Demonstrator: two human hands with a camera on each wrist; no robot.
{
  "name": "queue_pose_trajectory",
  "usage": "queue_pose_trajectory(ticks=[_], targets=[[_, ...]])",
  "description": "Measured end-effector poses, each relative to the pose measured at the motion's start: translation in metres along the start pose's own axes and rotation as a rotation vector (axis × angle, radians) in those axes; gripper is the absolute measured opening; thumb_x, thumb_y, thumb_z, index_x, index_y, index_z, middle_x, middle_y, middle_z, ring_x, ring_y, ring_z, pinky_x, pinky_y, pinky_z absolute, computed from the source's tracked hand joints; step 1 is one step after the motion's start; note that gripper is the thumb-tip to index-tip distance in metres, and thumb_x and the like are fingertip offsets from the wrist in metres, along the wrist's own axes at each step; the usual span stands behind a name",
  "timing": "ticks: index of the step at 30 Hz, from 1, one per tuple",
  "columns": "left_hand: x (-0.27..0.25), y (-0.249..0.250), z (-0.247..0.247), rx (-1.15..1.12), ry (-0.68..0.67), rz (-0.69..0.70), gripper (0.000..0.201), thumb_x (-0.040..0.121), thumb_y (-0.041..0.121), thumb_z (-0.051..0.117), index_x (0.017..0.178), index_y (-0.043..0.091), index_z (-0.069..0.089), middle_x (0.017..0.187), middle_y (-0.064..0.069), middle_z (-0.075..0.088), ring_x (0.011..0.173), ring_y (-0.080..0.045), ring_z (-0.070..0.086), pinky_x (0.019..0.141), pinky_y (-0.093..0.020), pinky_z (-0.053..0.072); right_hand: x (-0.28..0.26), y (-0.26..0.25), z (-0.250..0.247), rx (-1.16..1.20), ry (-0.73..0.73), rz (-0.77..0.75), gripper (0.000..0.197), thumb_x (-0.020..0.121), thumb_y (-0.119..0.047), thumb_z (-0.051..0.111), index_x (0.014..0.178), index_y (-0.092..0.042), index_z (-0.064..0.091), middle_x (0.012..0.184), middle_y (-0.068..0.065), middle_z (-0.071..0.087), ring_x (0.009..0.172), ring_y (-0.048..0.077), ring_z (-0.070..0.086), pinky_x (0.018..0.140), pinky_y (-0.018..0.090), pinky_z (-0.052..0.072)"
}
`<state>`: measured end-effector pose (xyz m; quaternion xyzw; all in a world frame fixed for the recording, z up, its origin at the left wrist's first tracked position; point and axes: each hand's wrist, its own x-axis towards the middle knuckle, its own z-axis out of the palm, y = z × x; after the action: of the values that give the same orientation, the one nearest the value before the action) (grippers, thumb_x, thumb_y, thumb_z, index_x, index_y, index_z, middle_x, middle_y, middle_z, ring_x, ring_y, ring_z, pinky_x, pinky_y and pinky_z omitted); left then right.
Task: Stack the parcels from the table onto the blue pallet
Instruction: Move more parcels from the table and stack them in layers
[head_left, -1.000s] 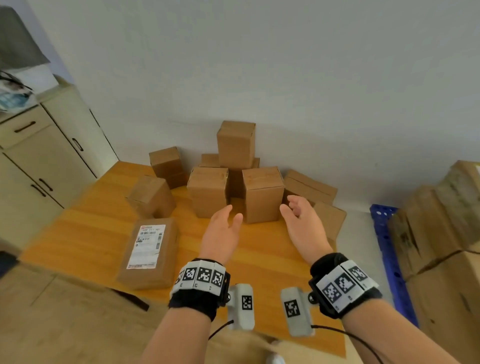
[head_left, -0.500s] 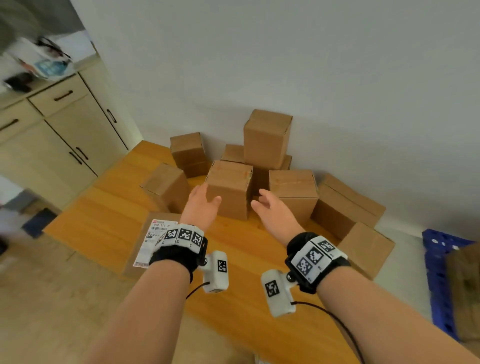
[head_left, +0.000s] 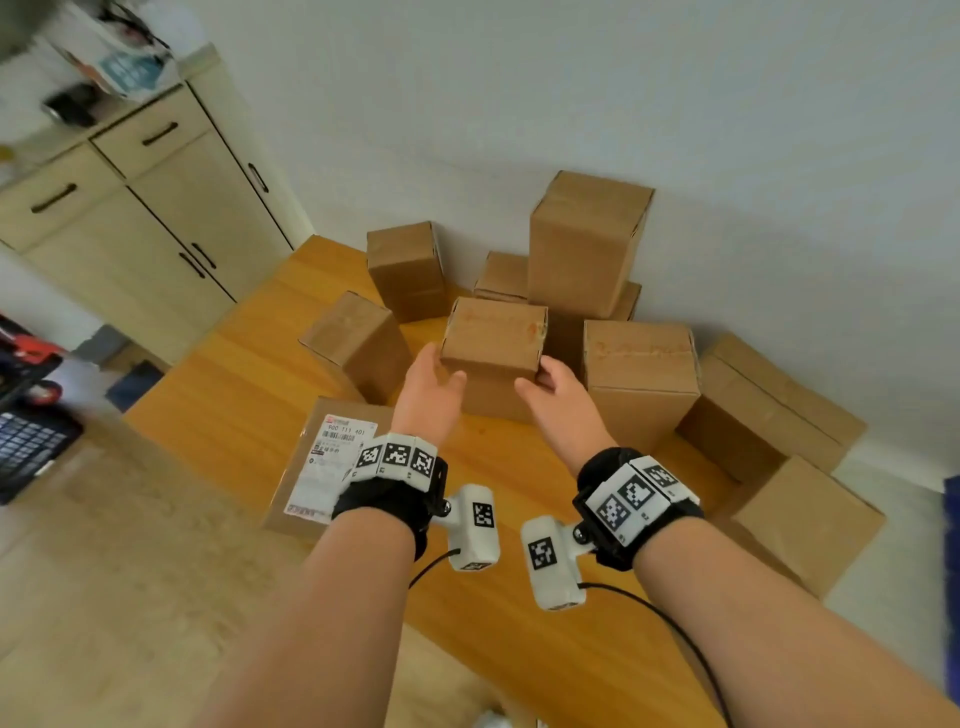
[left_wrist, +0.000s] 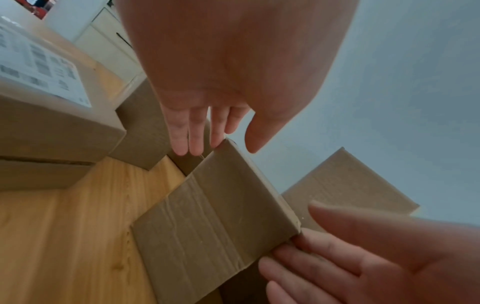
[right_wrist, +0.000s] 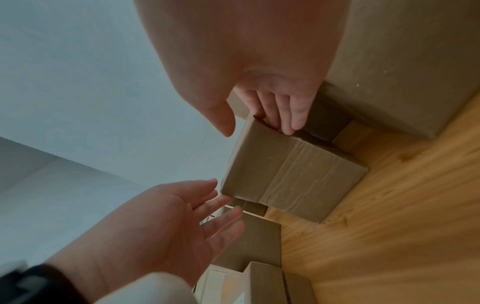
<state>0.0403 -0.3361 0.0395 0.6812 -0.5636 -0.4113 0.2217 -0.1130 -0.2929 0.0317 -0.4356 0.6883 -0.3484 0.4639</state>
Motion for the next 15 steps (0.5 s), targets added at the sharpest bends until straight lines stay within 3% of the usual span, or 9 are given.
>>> queue_pose_trajectory(ticks=[3, 7, 9, 12, 13, 15], targets=[[-0.010, -0.009, -0.003, 0.024, -0.004, 0.021, 0.054, 0.101, 0.028, 0.045, 0.151, 0.019, 0.027, 0.146, -0.008, 0.036, 0.127, -0.025, 0.043, 0.104, -0.034, 0.034, -0.011, 0.006, 0.001, 0.001, 0.035, 0.022, 0.051, 0.098, -0.036, 0.053, 0.145, -0.019, 0.041, 0.138, 0.000, 0.054, 0.123, 0.015, 0.051, 0.102, 0.029, 0.040], [-0.035, -0.027, -0.007, 0.024, -0.020, 0.029, 0.048, 0.100, 0.034, 0.043, 0.146, 0.021, 0.037, 0.136, -0.008, 0.043, 0.117, -0.023, 0.047, 0.103, -0.039, 0.038, -0.037, 0.015, 0.004, -0.008, 0.072, 0.046, 0.050, 0.100, -0.043, 0.046, 0.143, -0.018, 0.044, 0.136, -0.001, 0.054, 0.124, 0.017, 0.050, 0.099, 0.028, 0.036], [-0.048, -0.040, -0.009, -0.001, -0.031, 0.037, 0.043, 0.100, 0.036, 0.042, 0.140, 0.021, 0.043, 0.133, -0.004, 0.048, 0.109, -0.015, 0.047, 0.097, -0.033, 0.038, -0.052, 0.021, 0.008, -0.018, 0.090, 0.055, 0.049, 0.100, -0.052, 0.038, 0.133, -0.017, 0.052, 0.117, -0.001, 0.060, 0.110, 0.018, 0.054, 0.091, 0.031, 0.039], [-0.070, -0.060, -0.014, -0.003, -0.079, 0.001, 0.037, 0.101, 0.040, 0.041, 0.129, 0.018, 0.049, 0.123, 0.000, 0.056, 0.102, -0.012, 0.050, 0.086, -0.028, 0.036, -0.076, 0.032, 0.017, -0.047, 0.092, 0.120, 0.054, 0.097, -0.063, 0.032, 0.107, -0.016, 0.057, 0.089, -0.003, 0.056, 0.091, 0.020, 0.053, 0.078, 0.033, 0.039], [-0.077, -0.066, -0.015, -0.003, -0.107, -0.027, 0.037, 0.100, 0.042, 0.040, 0.126, 0.017, 0.049, 0.117, 0.000, 0.057, 0.101, -0.014, 0.052, 0.084, -0.029, 0.036, -0.083, 0.036, 0.020, -0.060, 0.086, 0.148, 0.058, 0.095, -0.066, 0.032, 0.105, -0.015, 0.057, 0.089, -0.001, 0.057, 0.091, 0.021, 0.054, 0.079, 0.034, 0.040], [-0.088, -0.080, -0.015, 0.009, -0.154, -0.073, 0.042, 0.099, 0.049, 0.040, 0.122, 0.015, 0.049, 0.109, 0.000, 0.059, 0.098, -0.017, 0.055, 0.081, -0.031, 0.038, -0.095, 0.045, 0.027, -0.112, 0.067, 0.201, 0.072, 0.091, -0.073, 0.029, 0.118, -0.012, 0.058, 0.100, 0.003, 0.060, 0.097, 0.023, 0.055, 0.086, 0.036, 0.041]])
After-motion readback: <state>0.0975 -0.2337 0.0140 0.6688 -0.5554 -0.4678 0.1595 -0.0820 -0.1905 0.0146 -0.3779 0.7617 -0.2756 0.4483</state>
